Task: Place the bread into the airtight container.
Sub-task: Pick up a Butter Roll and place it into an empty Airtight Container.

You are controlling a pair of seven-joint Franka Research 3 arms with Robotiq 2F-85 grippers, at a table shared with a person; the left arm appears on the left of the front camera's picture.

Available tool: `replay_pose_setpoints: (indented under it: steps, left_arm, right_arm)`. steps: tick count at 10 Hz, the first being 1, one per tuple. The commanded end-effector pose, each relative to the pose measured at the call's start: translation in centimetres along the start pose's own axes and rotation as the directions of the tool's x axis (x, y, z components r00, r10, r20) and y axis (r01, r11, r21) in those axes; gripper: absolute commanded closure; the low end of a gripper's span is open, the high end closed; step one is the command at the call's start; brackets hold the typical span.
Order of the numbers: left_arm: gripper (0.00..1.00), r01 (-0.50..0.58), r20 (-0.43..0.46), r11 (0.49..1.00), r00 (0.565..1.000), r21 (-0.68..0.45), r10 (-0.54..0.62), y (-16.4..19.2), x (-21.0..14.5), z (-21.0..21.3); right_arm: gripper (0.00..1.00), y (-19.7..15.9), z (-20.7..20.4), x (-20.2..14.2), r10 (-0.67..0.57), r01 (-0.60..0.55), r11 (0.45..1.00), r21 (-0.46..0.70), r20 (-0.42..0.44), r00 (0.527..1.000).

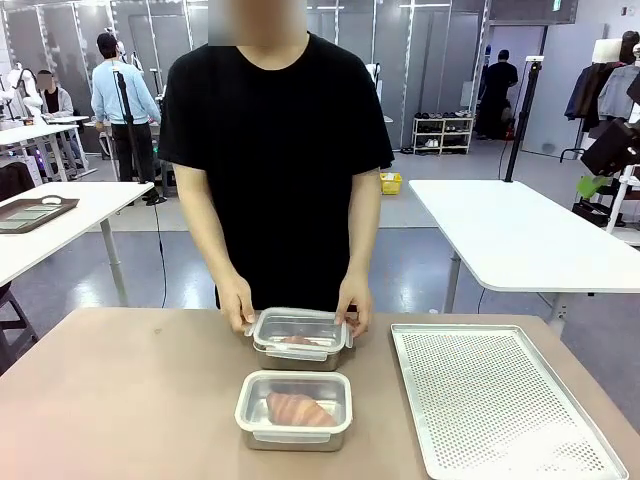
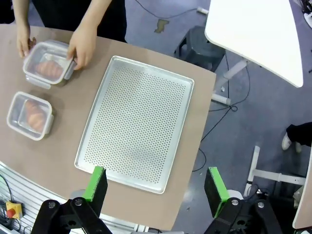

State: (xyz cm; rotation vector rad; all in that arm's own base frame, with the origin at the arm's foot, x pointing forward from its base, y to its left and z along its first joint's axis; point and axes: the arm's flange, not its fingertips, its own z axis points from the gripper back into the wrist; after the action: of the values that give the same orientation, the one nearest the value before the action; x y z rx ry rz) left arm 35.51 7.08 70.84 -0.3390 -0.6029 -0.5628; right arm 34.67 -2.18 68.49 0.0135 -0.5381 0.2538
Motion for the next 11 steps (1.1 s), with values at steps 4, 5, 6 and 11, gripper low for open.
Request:
replay_pose_setpoints:
  steps: [4,5,6,11]
  left_arm:
    - [0.0,0.009,0.0,1.0,1.0,-0.008,-0.009,-0.11,-0.02,0.04]
    - [0.0,0.009,0.0,1.0,1.0,-0.008,-0.009,-0.11,-0.02,0.04]
    - [0.0,0.009,0.0,1.0,1.0,-0.008,-0.009,-0.11,-0.02,0.04]
    - [0.0,0.009,0.0,1.0,1.0,-0.008,-0.009,-0.11,-0.02,0.04]
  right_arm:
    - [0.0,-0.12,0.01,0.03,0.012,-0.012,1.0,-0.009,0.001,1.0]
    - [0.0,-0.12,0.01,0.03,0.012,-0.012,1.0,-0.009,0.001,1.0]
    - [0.0,-0.12,0.01,0.03,0.012,-0.012,1.0,-0.009,0.001,1.0]
    - [0.0,-0.12,0.01,0.03,0.012,-0.012,1.0,-0.009,0.001,1.0]
